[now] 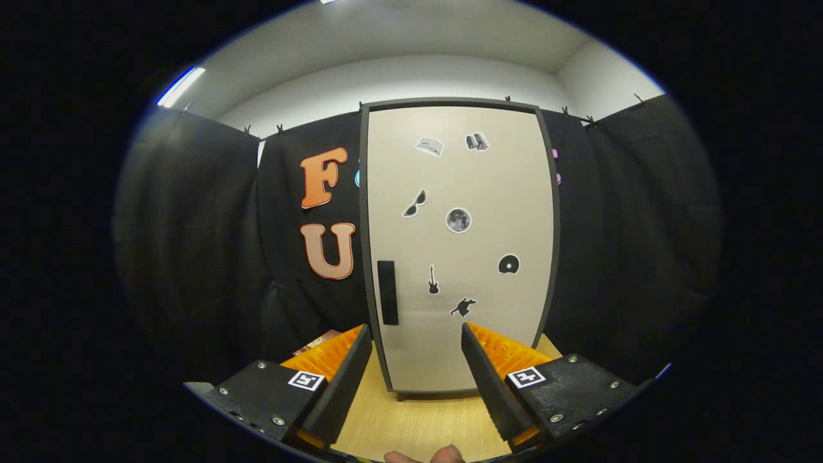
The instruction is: Open the shoe cabinet door, grab the shoes and put them into the shoe cabinet, then close the shoe cabinet door.
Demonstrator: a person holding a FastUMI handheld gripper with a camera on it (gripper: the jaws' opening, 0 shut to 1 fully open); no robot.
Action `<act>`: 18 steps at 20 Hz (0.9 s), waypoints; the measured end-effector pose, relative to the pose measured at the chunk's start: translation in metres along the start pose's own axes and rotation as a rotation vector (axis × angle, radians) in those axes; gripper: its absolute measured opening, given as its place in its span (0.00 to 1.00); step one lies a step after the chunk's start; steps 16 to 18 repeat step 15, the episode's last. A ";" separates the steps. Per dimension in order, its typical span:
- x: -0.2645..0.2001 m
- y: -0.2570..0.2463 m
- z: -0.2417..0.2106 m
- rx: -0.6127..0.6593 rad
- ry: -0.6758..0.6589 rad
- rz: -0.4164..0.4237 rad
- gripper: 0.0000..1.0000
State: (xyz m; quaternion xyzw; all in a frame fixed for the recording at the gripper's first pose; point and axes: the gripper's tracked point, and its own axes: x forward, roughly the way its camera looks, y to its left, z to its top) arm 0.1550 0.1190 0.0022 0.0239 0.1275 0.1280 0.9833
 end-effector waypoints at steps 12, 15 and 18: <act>-0.101 -0.077 0.023 -0.008 -0.097 -0.042 0.88; -0.115 -0.089 0.023 0.002 -0.102 -0.044 0.89; -0.115 -0.089 0.023 0.002 -0.102 -0.044 0.89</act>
